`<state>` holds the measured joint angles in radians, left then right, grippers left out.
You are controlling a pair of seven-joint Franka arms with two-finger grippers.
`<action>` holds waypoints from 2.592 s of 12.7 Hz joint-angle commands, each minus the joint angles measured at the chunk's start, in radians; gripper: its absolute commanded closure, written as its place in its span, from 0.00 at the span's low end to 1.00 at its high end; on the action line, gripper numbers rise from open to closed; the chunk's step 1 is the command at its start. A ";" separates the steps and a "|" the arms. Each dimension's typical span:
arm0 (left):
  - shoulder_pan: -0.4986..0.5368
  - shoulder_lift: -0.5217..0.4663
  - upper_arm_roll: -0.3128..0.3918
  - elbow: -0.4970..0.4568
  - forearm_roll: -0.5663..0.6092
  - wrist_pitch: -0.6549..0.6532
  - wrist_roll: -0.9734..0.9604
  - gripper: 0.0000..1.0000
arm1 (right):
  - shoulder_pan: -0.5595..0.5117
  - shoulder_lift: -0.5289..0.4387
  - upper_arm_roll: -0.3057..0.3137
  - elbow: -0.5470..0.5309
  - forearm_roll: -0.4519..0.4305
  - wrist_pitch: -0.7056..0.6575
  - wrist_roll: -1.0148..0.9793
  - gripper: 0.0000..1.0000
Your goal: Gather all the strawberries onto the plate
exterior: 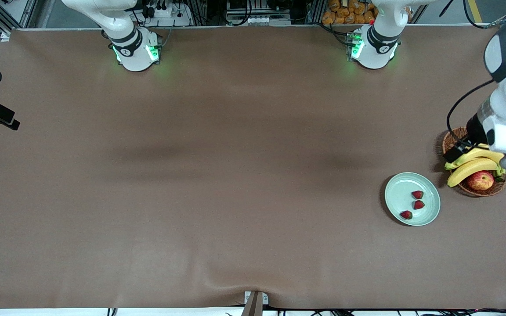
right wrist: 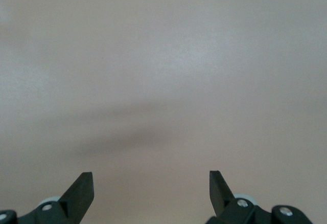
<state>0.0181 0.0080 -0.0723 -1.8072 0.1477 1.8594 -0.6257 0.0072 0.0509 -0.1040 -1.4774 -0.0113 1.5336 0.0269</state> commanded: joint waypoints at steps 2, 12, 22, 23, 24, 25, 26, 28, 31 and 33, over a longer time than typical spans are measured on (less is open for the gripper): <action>-0.032 -0.057 0.039 0.024 -0.080 -0.106 0.254 0.00 | -0.009 0.000 0.000 0.006 0.004 -0.012 -0.001 0.00; -0.039 -0.010 0.032 0.264 -0.209 -0.375 0.627 0.00 | -0.018 0.000 0.000 0.005 0.013 -0.013 0.001 0.00; -0.043 -0.017 -0.021 0.270 -0.112 -0.371 0.630 0.00 | -0.018 0.001 0.001 0.005 0.017 -0.012 -0.001 0.00; -0.043 -0.017 -0.023 0.270 -0.115 -0.371 0.630 0.00 | -0.016 0.001 0.001 0.005 0.016 -0.013 -0.001 0.00; -0.040 -0.019 -0.021 0.269 -0.125 -0.371 0.629 0.00 | -0.019 0.001 0.001 0.005 0.017 -0.013 -0.001 0.00; -0.037 -0.019 -0.021 0.269 -0.126 -0.371 0.626 0.00 | -0.018 0.001 0.000 0.005 0.017 -0.012 -0.001 0.00; -0.037 -0.019 -0.023 0.269 -0.126 -0.371 0.623 0.00 | -0.019 0.001 0.001 0.005 0.017 -0.012 -0.001 0.00; -0.037 -0.019 -0.023 0.269 -0.126 -0.371 0.620 0.00 | -0.018 0.001 0.001 0.005 0.017 -0.013 -0.001 0.00; -0.037 -0.019 -0.021 0.270 -0.126 -0.370 0.618 0.00 | -0.018 0.001 0.001 0.005 0.017 -0.015 -0.001 0.00; -0.037 -0.019 -0.021 0.270 -0.126 -0.370 0.618 0.00 | -0.023 0.001 0.001 0.005 0.017 -0.020 -0.002 0.00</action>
<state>-0.0236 -0.0082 -0.0894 -1.5533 0.0137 1.5087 -0.0104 -0.0027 0.0522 -0.1067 -1.4776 -0.0094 1.5260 0.0273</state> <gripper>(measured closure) 0.000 0.000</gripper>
